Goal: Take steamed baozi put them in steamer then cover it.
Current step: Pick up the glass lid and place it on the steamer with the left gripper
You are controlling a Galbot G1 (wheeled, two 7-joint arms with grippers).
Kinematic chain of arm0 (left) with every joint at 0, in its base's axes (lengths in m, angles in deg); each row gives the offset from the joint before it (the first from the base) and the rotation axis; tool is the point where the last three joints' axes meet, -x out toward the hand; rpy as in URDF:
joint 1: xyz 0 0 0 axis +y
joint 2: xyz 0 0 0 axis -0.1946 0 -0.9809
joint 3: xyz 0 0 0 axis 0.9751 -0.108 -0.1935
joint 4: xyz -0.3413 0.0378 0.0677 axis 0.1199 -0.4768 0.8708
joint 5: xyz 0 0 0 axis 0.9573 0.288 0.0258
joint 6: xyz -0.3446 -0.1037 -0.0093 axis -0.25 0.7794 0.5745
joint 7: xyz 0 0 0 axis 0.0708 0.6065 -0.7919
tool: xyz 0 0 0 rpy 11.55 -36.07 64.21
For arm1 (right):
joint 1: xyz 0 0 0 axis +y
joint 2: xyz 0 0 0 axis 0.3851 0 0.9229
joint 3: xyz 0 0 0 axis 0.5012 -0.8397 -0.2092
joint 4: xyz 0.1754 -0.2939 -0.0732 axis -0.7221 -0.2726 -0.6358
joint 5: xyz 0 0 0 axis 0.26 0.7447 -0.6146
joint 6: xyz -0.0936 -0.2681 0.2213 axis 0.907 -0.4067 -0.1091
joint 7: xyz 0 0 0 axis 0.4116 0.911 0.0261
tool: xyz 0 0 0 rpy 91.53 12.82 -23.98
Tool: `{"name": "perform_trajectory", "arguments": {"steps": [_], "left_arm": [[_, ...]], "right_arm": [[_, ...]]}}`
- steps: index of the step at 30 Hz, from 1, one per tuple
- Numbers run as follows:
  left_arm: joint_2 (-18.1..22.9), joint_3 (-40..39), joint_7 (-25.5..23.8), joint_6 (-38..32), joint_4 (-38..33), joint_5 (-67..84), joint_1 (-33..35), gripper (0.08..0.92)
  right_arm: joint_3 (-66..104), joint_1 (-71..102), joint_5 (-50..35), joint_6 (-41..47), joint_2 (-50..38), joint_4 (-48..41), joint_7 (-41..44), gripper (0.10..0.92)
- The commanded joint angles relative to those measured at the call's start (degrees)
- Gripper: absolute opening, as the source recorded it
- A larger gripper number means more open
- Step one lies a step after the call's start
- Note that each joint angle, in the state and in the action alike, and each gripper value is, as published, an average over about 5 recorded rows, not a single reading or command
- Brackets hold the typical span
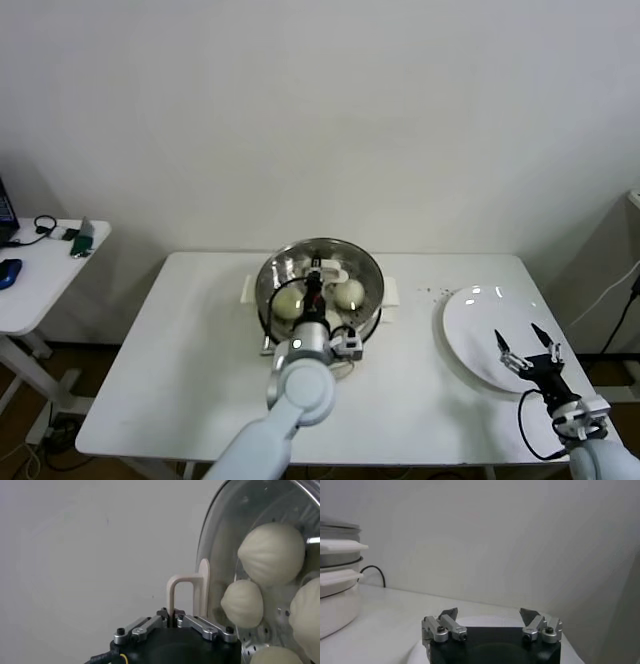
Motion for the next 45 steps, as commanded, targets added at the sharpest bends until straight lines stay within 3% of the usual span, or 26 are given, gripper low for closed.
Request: {"name": "perform_trajectory", "arguments": {"steps": [1,19,28,38,42,45], "left_arm": [[-0.28,-0.27,0.67,0.03,0.82,0.99,-0.31,0.146],[-1.34,0.23,0.47,0.62,-0.26,1.75,0.58,0.165],[-3.6,0.03,-0.6,1.01,-7.07,2.82,2.82,0.406],[-7.73,1.29,-0.19,0.12,-17.79,4.89,9.79,0.692],[-10.06,2.93,1.53,-1.8,-21.3,7.19,12.76,0.794],[-11.34,5.25,4.7,-4.36,-23.1,10.32,14.66,0.819]], "right_arm": [[0.18,-0.08,0.11,-0.15,0.15,-0.31,0.21,0.823],[0.21,-0.1,0.69,-0.22,0.51,-0.28,0.78,0.823],[0.27,-0.23,0.92,0.26,0.53,-0.42,0.88,0.823],[0.21,0.02,4.16,4.2,0.26,0.87,-1.6,0.823],[0.48,-0.03,4.6,5.21,0.2,1.33,-2.22,0.823],[0.72,0.33,4.03,5.33,0.2,2.07,-2.24,0.823]]}}
